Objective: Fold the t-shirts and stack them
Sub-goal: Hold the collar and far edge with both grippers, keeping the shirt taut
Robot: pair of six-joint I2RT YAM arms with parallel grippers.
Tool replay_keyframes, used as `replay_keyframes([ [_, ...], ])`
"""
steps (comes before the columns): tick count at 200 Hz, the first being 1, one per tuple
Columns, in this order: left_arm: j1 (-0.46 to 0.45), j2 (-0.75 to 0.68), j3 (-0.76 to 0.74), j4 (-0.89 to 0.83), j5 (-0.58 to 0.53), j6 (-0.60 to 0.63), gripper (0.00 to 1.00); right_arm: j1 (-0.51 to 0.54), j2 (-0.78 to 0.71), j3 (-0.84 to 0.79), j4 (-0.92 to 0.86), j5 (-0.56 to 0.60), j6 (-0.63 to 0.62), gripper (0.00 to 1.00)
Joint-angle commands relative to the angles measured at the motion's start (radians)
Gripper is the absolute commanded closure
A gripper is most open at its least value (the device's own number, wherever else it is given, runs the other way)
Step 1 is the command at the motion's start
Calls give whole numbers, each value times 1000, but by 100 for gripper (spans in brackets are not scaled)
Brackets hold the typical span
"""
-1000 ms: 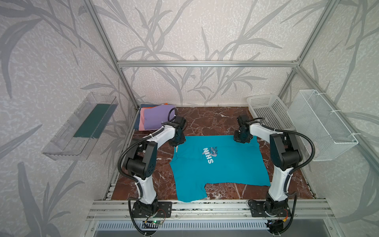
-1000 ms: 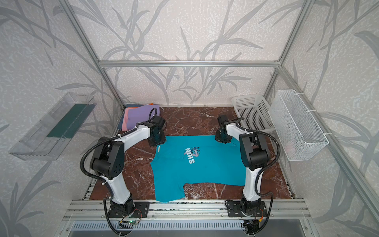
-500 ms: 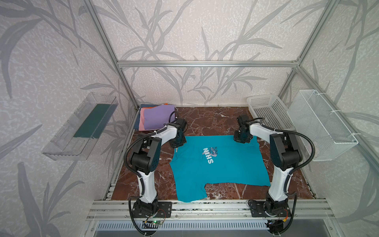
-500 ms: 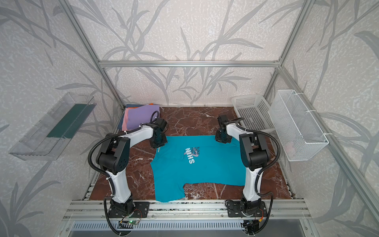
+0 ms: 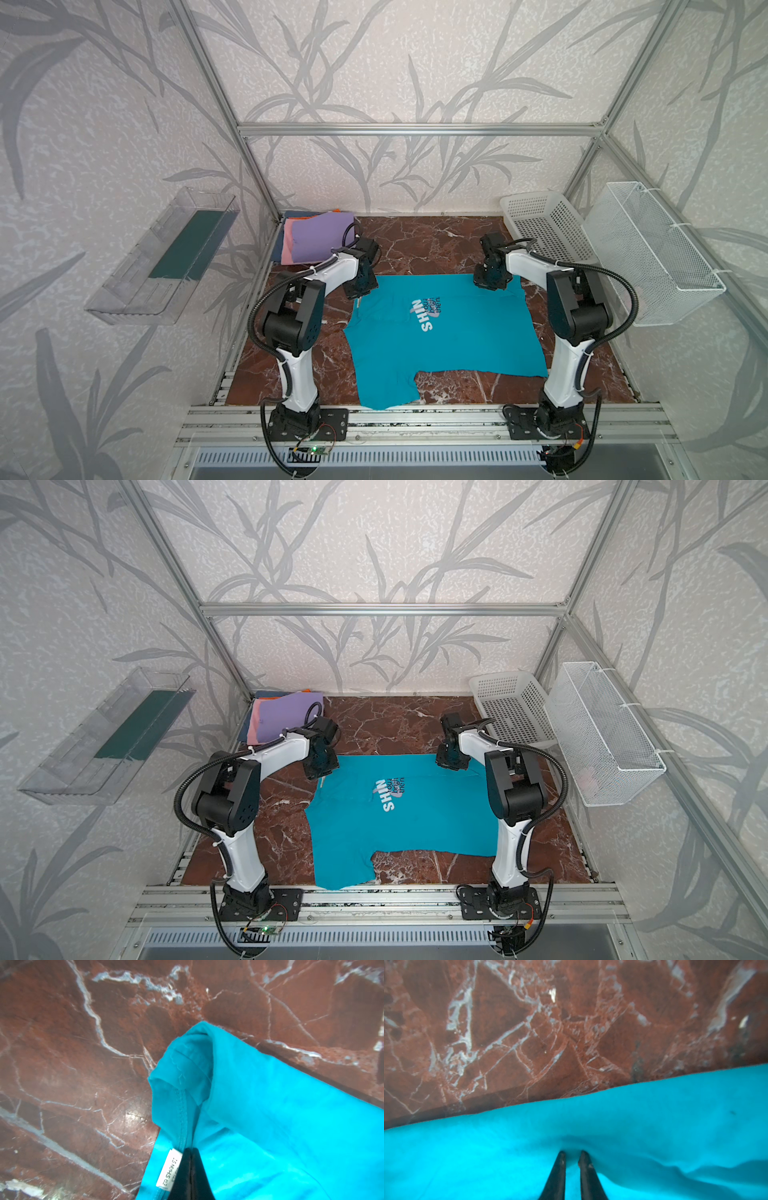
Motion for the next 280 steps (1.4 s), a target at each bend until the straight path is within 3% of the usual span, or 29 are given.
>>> replay_keyframes([
  [1, -7, -54, -28, -44, 0, -12, 95, 4, 41, -1, -62, 0, -8, 84],
  [37, -19, -89, -61, -52, 3, -19, 85, 4, 38, -8, -62, 1, -10, 84],
  [63, -27, -90, -85, -44, 13, -30, 100, 4, 35, -13, -58, 1, -12, 84],
  [186, -52, -176, -109, -80, 14, -47, 100, 4, 20, -18, -59, 3, -14, 84],
  [280, -56, -209, -187, -42, 89, -93, 100, 4, 3, -24, -66, 6, -16, 84],
])
